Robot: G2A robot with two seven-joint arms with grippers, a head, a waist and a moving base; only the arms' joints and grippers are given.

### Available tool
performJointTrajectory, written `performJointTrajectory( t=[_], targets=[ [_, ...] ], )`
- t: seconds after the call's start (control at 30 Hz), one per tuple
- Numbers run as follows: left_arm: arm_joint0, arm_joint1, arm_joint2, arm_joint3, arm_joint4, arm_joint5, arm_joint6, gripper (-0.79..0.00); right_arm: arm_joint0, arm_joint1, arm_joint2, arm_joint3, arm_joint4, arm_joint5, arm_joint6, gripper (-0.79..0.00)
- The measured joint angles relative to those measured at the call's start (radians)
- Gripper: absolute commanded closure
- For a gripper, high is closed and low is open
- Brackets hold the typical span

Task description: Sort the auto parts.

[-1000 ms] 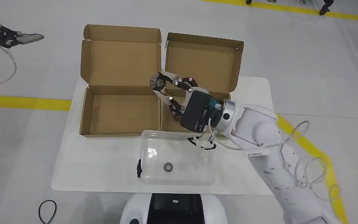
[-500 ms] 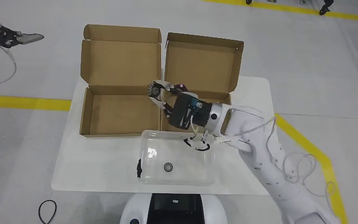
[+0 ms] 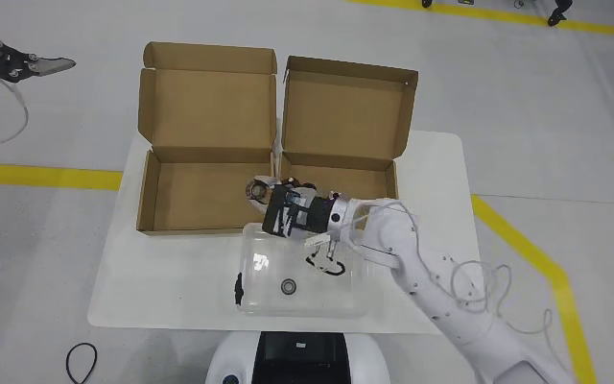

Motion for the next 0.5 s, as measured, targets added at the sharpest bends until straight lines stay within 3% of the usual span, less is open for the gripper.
performJointTrajectory(
  t=[0.5],
  targets=[
    [0.0, 0.0, 0.0, 0.0, 0.0, 0.0, 0.0, -0.785, 0.116, -0.072, -0.14, 0.227, 0.008, 0.064, 0.017, 0.0]
  ],
)
